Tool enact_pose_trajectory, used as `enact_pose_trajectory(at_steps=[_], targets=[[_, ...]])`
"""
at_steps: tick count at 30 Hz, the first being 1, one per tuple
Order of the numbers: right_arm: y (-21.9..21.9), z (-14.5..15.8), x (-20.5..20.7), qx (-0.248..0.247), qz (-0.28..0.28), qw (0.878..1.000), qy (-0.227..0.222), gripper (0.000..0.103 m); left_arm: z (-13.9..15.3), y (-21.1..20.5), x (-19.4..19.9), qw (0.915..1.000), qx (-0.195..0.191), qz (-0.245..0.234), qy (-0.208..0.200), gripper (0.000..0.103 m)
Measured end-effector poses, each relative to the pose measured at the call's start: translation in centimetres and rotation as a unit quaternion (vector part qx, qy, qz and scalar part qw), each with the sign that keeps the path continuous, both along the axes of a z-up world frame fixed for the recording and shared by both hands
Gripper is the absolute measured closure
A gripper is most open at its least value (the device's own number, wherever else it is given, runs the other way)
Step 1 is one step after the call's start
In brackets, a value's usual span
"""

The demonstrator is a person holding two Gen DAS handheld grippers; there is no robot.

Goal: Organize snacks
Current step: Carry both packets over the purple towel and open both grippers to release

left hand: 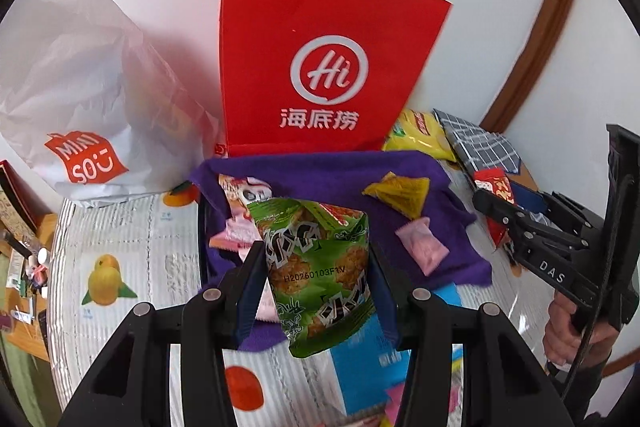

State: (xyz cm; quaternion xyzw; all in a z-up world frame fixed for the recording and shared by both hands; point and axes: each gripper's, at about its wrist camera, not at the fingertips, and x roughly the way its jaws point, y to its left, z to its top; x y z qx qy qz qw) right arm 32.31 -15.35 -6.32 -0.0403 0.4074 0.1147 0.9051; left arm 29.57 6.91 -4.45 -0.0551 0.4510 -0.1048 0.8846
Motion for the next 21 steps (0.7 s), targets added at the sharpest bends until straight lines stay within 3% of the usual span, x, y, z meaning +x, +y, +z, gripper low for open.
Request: enact_pose_trajectory(at_steps=[13, 21], targets=[[0.2, 0.0, 3.9, 0.020, -0.002, 1.000, -0.014, 0.057, 0.5, 0.3, 4.7, 0.9997, -0.012, 0.016, -0.012, 0.056], [0.6, -3.1, 5.2, 0.002, 0.007, 1.000, 0.027, 0.057, -3.0, 1.3, 6.5, 0.9987, -0.025, 0.034, 0.029, 0.056]])
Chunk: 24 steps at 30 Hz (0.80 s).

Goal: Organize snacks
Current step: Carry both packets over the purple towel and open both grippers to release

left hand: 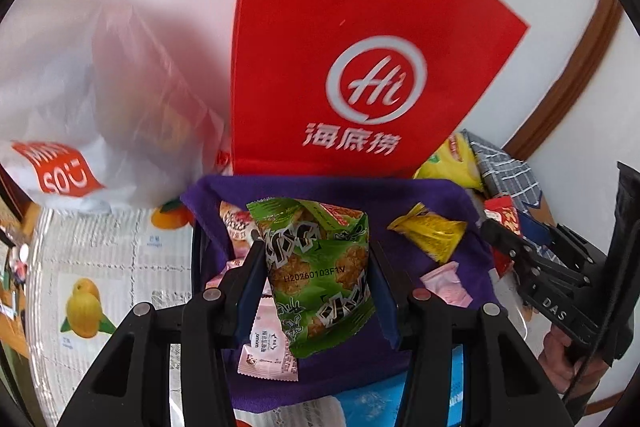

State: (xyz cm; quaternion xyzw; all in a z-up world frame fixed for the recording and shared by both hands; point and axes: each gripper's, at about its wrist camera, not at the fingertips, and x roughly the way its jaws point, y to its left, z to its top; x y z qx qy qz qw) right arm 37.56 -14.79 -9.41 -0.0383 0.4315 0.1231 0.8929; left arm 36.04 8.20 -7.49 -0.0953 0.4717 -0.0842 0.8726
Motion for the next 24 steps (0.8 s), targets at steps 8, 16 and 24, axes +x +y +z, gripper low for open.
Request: enact_pose_trajectory(at_steps=[8, 16, 24], targets=[[2.1, -3.8, 0.9, -0.011, 0.035, 0.998, 0.058, 0.057, -1.9, 0.7, 0.8, 0.9996, 0.002, 0.010, 0.026, 0.056], [3.1, -6.8, 1.5, -0.049, 0.036, 0.995, 0.084, 0.057, -3.0, 0.6, 1.3, 0.9990, -0.019, 0.003, 0.040, 0.056], [2.5, -8.0, 2.0, -0.056, 0.021, 0.993, 0.101, 0.057, -4.0, -0.1, 1.5, 0.9982, -0.021, -0.009, 0.056, 0.056]])
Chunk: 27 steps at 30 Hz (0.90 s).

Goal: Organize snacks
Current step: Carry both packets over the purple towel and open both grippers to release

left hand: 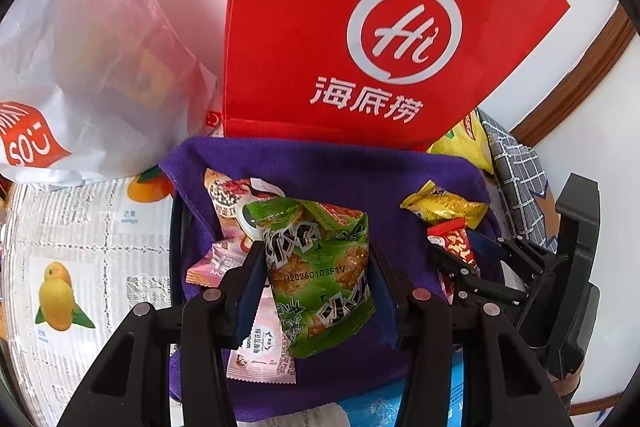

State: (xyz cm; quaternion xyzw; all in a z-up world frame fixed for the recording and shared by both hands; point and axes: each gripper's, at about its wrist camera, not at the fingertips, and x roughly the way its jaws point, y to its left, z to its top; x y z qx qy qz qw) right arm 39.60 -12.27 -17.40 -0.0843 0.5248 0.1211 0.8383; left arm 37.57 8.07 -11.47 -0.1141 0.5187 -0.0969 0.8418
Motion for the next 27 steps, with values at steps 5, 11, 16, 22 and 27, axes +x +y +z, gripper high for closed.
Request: enact_pose_trajectory(at_steps=[5, 11, 16, 22, 27], targets=[[0.1, -0.4, 0.1, -0.010, 0.001, 1.000, 0.000, 0.057, -0.3, -0.2, 0.2, 1.0000, 0.002, -0.005, 0.003, 0.056], [0.4, -0.7, 0.4, -0.010, -0.001, 1.000, 0.005, 0.056, -1.0, -0.5, 0.4, 0.9998, 0.001, -0.010, 0.014, 0.056], [0.5, -0.7, 0.7, -0.008, 0.000, 1.000, 0.007, 0.053, -1.7, -0.9, 0.6, 0.9996, 0.008, -0.015, 0.025, 0.056], [0.4, -0.2, 0.4, -0.001, 0.004, 1.000, 0.013, 0.042, -2.2, -0.8, 0.8, 0.9992, 0.010, -0.013, 0.036, 0.056], [0.7, 1.3, -0.1, 0.014, 0.016, 1.000, 0.007, 0.041, -2.4, -0.8, 1.1, 0.9990, 0.008, -0.009, 0.042, 0.056]])
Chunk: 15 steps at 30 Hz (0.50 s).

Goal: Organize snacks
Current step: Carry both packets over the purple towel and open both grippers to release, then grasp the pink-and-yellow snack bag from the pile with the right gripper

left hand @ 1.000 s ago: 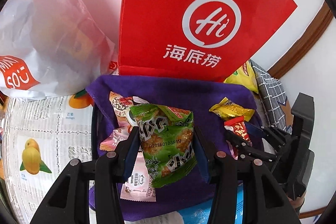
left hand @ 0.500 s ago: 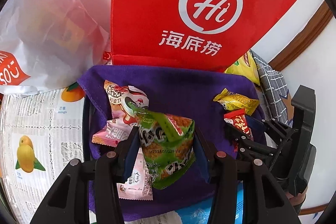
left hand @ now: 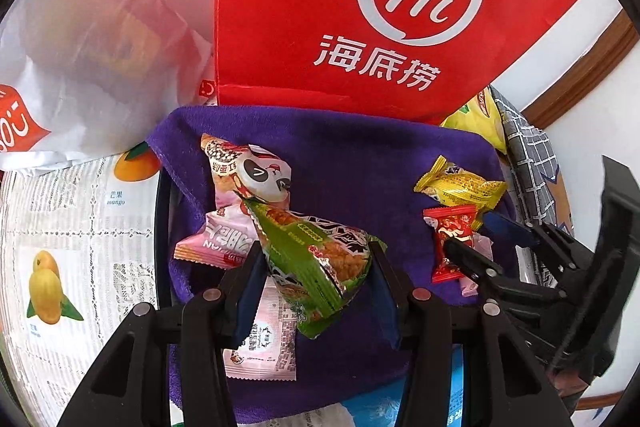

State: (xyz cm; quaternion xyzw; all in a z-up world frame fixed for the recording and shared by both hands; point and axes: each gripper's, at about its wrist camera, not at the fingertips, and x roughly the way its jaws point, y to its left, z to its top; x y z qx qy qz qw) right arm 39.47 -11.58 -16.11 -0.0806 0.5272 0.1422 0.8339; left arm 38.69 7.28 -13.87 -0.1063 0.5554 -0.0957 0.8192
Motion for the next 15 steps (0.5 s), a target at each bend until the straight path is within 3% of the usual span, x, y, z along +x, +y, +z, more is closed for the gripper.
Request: enact_pose_trajectory(at_steps=[7, 11, 15], targets=[[0.1, 2.3, -0.9, 0.020, 0.005, 1.000, -0.019, 0.040, 0.3, 0.2, -0.2, 1.0000, 0.001, -0.001, 0.008, 0.055], [-1.3, 3.9, -1.9, 0.030, -0.015, 0.998, -0.051, 0.040, 1.4, 0.2, -0.7, 1.0000, 0.003, 0.001, -0.004, 0.043], [-2.1, 4.2, -3.1, 0.039, -0.031, 0.998, -0.047, 0.040, 2.9, -0.2, -1.4, 0.9997, -0.002, -0.008, -0.021, 0.040]])
